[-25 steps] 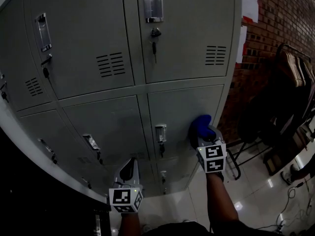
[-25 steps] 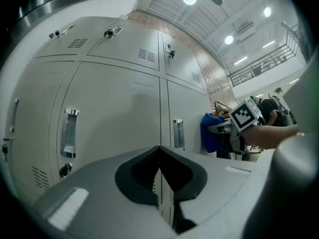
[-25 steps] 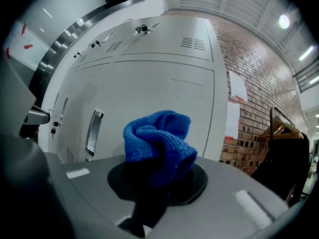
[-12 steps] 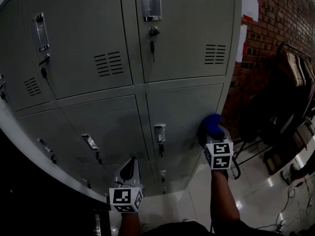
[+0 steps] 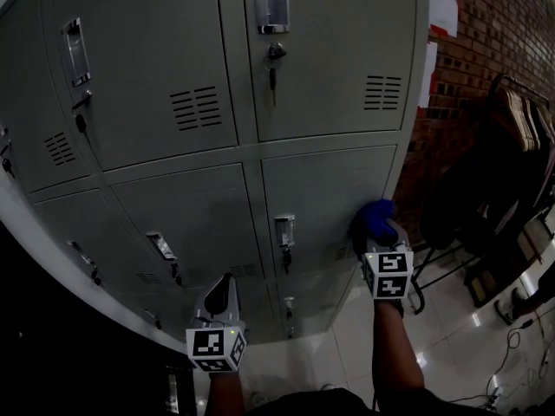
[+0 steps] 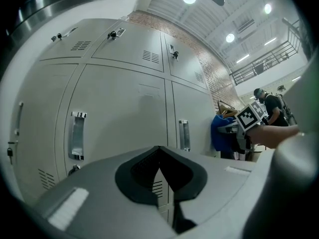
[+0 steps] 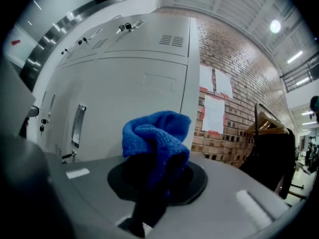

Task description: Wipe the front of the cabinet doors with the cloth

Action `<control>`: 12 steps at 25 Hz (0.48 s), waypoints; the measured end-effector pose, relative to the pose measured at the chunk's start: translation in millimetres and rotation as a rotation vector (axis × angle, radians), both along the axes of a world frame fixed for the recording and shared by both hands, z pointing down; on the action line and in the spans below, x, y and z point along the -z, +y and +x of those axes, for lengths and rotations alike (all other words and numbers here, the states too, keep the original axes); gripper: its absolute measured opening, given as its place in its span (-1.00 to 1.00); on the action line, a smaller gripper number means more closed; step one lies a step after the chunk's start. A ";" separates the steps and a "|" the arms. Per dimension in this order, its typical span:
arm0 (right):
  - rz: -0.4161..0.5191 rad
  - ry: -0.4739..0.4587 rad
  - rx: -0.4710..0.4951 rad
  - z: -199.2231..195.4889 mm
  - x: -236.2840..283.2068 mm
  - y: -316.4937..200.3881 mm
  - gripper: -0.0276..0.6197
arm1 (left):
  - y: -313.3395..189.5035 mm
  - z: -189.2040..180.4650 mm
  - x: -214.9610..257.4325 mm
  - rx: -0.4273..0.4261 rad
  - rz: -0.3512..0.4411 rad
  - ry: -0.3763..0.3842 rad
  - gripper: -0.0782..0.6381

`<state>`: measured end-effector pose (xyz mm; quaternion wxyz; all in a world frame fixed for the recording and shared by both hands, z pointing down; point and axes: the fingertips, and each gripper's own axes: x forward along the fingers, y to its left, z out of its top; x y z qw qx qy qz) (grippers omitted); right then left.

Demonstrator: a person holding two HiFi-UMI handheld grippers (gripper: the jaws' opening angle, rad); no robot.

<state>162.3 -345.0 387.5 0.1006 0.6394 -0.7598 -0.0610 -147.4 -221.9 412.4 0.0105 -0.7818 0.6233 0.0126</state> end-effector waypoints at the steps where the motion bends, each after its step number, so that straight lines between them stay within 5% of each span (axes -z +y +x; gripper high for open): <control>1: 0.005 -0.003 0.015 -6.3 0.5 2.5 -0.73 | 0.6 -0.6 -0.3 0.000 -0.001 0.000 -0.74; 12: -0.011 0.055 0.297 -138.9 -20.7 31.2 -0.73 | 3.0 4.4 -5.7 -0.024 -0.012 0.003 -0.74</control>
